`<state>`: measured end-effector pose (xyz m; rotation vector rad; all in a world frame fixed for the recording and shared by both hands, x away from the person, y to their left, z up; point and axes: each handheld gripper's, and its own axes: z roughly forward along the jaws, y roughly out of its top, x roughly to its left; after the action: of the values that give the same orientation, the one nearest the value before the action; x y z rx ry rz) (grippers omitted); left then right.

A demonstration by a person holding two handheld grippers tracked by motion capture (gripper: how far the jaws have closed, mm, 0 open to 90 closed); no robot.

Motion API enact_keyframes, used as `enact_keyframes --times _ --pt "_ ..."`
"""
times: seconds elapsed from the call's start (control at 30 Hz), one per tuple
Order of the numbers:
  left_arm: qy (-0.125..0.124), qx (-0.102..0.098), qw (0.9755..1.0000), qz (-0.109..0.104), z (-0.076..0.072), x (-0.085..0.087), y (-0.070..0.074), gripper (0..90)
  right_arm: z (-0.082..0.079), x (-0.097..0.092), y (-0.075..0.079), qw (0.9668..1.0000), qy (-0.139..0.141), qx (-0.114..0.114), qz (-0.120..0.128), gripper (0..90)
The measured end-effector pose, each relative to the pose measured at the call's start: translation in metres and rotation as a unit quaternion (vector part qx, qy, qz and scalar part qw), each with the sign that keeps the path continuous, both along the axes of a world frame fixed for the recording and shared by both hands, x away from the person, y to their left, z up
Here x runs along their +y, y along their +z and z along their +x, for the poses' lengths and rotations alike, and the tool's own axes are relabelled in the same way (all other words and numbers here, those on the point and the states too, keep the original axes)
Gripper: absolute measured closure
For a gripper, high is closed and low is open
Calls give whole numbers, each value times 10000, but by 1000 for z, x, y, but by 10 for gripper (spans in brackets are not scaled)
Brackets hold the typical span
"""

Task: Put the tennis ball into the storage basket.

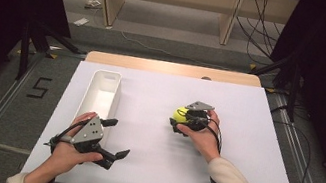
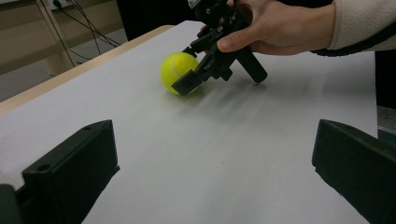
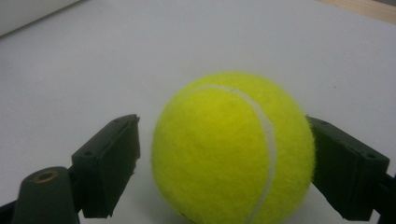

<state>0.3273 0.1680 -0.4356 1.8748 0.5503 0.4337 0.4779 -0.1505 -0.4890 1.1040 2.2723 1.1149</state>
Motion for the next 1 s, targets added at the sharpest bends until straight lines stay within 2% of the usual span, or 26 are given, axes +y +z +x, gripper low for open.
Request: enact_keyframes --times 0.1,0.27,0.6,1.0 --pt "-2 -3 10000 1 0 0 0 0 1 0 -1 10000 -14 0 -17 174" --pt "0 -9 10000 -1 0 0 0 0 2 0 0 9999 -105 -96 -58 250" --pt "-6 -18 10000 -9 0 1 1 0 2 0 0 9998 -133 -111 -84 259" --pt "6 -19 10000 -27 -1 1 1 0 2 -3 3 9998 -183 -110 -2 262"
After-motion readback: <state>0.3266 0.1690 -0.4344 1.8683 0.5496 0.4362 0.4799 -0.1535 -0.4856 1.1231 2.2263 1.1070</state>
